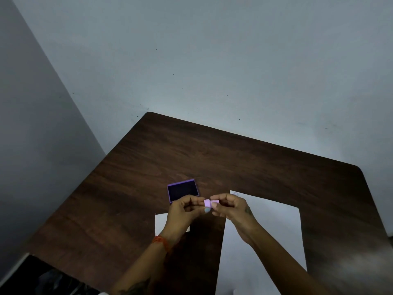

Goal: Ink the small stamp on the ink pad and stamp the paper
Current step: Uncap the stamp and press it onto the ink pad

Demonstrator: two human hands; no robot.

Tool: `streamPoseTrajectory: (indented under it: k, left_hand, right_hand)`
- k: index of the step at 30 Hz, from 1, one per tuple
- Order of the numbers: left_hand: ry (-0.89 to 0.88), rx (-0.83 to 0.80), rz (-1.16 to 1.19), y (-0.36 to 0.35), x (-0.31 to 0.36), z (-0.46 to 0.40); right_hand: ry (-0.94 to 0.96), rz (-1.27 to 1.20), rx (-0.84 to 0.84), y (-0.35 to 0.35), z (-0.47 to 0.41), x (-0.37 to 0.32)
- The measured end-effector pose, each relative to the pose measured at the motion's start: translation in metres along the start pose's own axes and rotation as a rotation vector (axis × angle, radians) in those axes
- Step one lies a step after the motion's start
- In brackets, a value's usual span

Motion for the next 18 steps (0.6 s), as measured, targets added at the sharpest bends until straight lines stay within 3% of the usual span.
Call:
streamPoseTrajectory:
  k: [5, 10, 18]
  left_hand:
    - [-0.011, -0.008, 0.013, -0.0001, 0.0033, 0.0003]
    - [0.002, -0.011, 0.008, 0.0014, 0.0009, 0.0005]
    - [-0.020, -0.037, 0.036, -0.0001, 0.0022, 0.0018]
  right_hand:
    - [-0.103, -0.025, -0.012, -0.0030, -0.0016, 0.0057]
    - [0.001, 0.046, -0.021, 0.0007, -0.0017, 0.0020]
    - [-0.032, 0.015, -0.011, 0.0017, -0.0021, 0.0015]
Point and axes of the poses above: each hand's wrist, its own z-axis away from the middle knuckle, its own y-axis out of the back of the hand, x = y × z, the point moved 7 cm from there along -z, towards the middle knuckle, and after that the axes turned 6 degrees about z, right-handed, at the moved point
